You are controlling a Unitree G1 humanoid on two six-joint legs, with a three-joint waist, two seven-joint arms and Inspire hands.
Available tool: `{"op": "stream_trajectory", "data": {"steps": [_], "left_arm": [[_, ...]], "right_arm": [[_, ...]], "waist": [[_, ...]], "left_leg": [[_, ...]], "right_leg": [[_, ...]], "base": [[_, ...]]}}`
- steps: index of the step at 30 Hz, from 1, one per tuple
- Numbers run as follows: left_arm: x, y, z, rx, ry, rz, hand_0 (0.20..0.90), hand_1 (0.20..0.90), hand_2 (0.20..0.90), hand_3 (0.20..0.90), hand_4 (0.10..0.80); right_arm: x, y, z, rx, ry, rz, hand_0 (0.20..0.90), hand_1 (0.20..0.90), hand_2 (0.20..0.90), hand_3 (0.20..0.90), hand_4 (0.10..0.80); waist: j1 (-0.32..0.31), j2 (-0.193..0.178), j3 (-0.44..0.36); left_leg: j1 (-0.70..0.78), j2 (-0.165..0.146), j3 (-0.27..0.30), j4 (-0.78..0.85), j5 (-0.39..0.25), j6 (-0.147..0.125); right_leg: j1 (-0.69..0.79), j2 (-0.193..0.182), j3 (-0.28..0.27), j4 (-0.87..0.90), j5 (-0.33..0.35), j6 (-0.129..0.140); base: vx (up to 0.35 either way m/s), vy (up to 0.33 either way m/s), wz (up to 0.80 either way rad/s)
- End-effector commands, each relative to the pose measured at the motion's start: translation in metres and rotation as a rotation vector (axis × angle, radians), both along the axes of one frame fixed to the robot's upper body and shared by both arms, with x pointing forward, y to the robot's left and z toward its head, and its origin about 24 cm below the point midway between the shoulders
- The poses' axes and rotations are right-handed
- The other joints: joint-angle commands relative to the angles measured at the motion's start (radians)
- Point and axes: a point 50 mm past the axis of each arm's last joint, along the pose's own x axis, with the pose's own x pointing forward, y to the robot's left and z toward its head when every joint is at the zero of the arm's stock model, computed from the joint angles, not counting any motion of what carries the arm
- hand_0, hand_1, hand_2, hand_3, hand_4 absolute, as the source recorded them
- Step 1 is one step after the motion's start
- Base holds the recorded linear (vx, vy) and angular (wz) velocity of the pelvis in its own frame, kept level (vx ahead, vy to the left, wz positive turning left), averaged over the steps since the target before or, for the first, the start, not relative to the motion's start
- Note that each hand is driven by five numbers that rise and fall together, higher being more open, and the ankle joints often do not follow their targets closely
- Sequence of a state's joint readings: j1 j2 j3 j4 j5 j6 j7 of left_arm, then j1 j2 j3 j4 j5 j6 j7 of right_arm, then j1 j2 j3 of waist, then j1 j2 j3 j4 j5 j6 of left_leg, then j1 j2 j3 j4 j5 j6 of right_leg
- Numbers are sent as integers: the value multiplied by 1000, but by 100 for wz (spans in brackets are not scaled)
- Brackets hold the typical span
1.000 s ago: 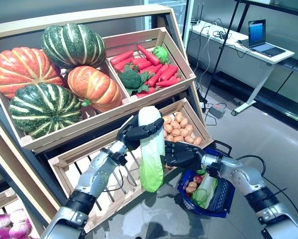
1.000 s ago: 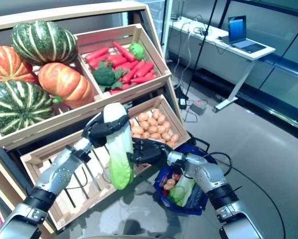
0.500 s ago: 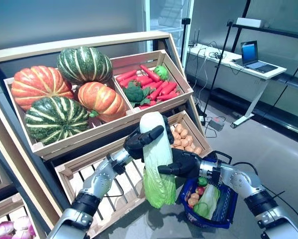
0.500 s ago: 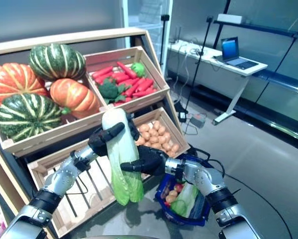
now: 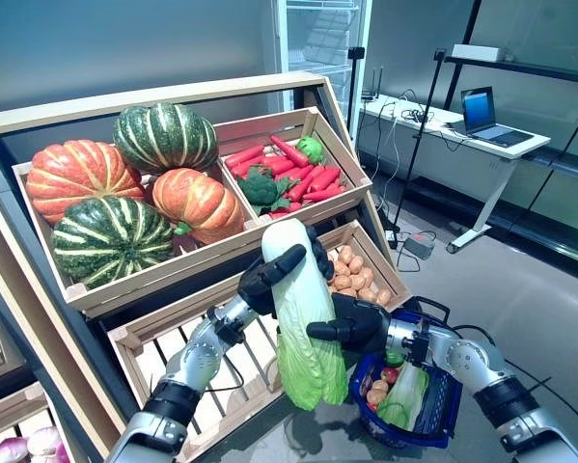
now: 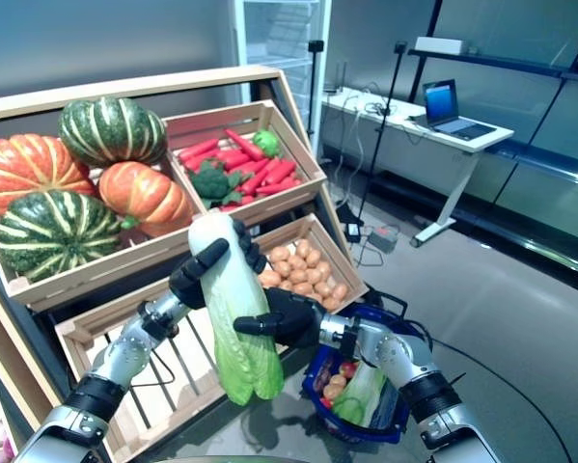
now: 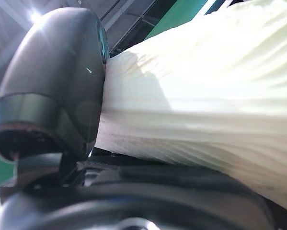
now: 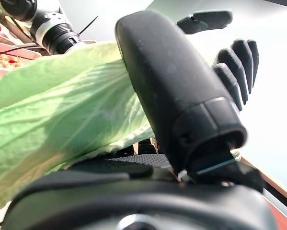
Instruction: Put vegetables into the basket
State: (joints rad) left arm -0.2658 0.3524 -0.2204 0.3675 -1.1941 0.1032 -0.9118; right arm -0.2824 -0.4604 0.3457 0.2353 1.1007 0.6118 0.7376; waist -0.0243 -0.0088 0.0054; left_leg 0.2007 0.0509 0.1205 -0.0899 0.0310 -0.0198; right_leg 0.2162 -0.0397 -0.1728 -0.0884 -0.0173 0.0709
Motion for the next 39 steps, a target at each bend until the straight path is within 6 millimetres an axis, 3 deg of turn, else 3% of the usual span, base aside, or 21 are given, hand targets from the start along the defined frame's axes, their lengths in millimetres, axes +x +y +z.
{"op": "stream_trajectory", "data": {"steps": [1,19,20,21,31,39], "left_arm": [[22,-60,30,-339,-43,-71,300,300,300,300,400],[30,-41,33,-230,-71,-29,300,300,300,300,400],[30,-41,33,-227,-69,-28,404,404,404,404,469],[31,-39,32,-218,-61,-21,900,900,900,900,800],[29,3,10,-89,21,93,900,900,900,900,800],[19,57,-15,-6,140,316,900,900,900,900,800]], "right_arm": [[-11,99,129,948,-234,364,300,300,300,300,400],[-4,88,89,776,-115,251,300,300,300,300,400],[-3,88,88,772,-113,249,300,300,300,300,400],[-3,86,86,760,-109,243,300,300,300,300,400],[11,47,52,622,-45,-10,300,300,300,300,400],[30,-19,25,515,26,-397,300,300,300,300,400]], "waist": [[-12,-16,21],[-26,-26,16],[-26,-26,16],[-26,-26,17],[-32,-27,21],[-33,-21,26]], "left_leg": [[32,-41,36,3,-145,30],[40,-36,50,3,-144,28],[40,-36,50,3,-144,28],[40,-36,51,3,-143,28],[39,-30,61,3,-141,27],[36,-23,74,3,-140,24]], "right_leg": [[6,20,41,1,-49,-45],[8,15,41,1,-45,-38],[8,15,42,1,-45,-38],[7,15,42,1,-45,-37],[1,14,45,1,-43,-35],[-7,13,44,1,-42,-33]], "base": [[0,0,0],[4,-1,0],[11,2,-5],[18,0,-8],[13,-2,-5],[12,-6,-4]]}}
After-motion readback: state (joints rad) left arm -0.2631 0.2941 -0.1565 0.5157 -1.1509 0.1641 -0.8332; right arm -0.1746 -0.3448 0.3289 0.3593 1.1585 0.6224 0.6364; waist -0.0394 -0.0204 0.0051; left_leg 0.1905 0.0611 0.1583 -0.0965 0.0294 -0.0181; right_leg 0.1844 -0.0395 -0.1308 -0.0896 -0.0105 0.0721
